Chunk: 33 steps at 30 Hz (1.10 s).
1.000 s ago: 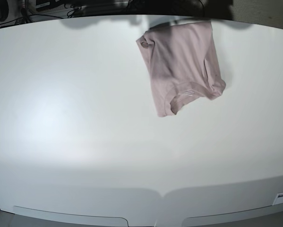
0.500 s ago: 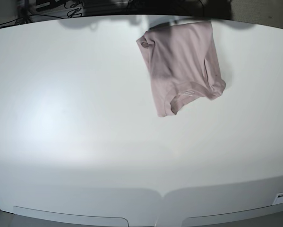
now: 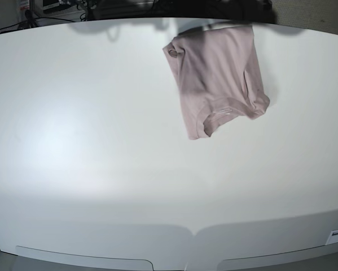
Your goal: Fold the T-shirt properly
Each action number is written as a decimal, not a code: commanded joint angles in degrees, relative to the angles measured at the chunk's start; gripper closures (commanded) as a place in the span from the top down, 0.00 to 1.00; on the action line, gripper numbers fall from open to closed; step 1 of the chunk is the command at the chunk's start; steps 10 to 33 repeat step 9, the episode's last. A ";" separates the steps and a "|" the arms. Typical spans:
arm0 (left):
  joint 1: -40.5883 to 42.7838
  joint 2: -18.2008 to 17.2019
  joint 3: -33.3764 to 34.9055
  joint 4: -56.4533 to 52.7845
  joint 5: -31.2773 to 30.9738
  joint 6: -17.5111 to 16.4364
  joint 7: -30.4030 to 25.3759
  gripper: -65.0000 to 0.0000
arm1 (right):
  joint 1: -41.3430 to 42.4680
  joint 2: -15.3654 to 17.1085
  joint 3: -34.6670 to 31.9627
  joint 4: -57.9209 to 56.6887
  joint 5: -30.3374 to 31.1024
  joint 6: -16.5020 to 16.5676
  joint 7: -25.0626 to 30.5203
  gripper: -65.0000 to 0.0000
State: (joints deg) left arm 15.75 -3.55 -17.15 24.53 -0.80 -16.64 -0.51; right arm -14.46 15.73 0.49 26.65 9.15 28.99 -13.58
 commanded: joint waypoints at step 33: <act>-1.20 -0.28 -0.02 -1.84 1.25 1.05 -0.70 0.00 | -0.46 0.57 -0.57 0.07 0.24 0.04 1.81 0.00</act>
